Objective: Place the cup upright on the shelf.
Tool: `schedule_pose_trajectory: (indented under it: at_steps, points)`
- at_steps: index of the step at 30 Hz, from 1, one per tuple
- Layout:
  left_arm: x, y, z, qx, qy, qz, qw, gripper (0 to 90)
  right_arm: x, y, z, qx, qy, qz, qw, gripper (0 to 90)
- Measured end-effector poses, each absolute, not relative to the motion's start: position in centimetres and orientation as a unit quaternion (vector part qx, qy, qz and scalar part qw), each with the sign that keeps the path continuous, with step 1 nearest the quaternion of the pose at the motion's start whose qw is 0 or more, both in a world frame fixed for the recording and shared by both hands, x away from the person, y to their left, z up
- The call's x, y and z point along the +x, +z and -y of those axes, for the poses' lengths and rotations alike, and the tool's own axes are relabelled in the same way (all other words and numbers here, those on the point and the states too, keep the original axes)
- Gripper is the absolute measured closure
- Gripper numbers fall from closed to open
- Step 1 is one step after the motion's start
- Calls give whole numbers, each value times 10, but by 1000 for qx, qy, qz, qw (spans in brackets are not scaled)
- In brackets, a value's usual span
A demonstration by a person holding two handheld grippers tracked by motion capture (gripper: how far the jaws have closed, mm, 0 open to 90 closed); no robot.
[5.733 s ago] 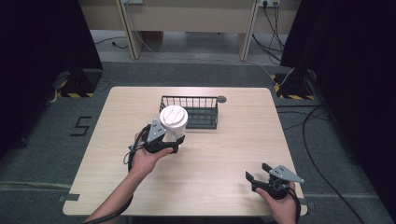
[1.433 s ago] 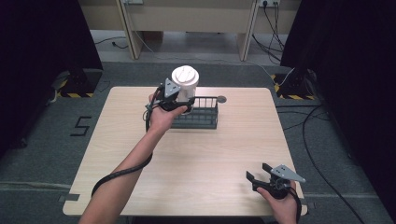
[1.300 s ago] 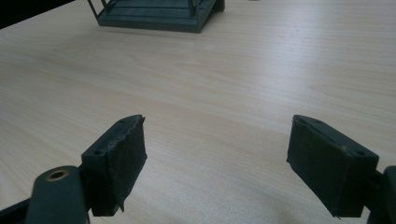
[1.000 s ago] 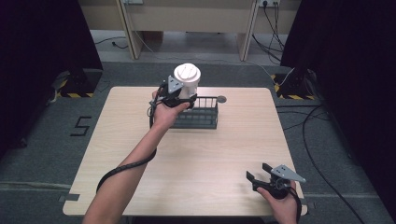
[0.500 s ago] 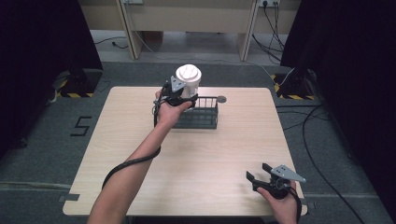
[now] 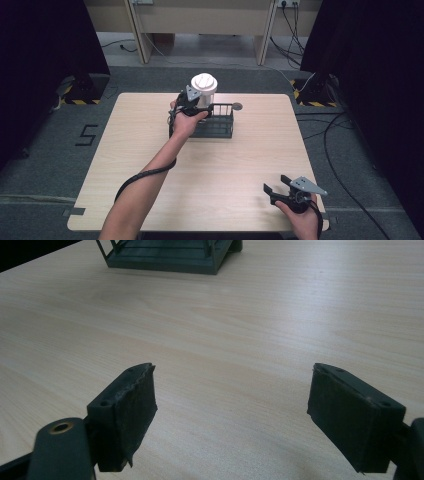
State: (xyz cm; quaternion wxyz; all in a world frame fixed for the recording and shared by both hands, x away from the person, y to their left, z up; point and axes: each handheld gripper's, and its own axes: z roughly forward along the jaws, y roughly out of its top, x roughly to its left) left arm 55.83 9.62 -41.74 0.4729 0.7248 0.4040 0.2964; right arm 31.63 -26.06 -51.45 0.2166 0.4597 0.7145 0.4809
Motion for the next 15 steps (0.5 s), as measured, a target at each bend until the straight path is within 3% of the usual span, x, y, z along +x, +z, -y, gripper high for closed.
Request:
schedule_pose_trajectory:
  at_steps: [15]
  points:
    - [558,-433,-92,732,291,-408,462,175,316,-515,260,459,481,-716,216,199]
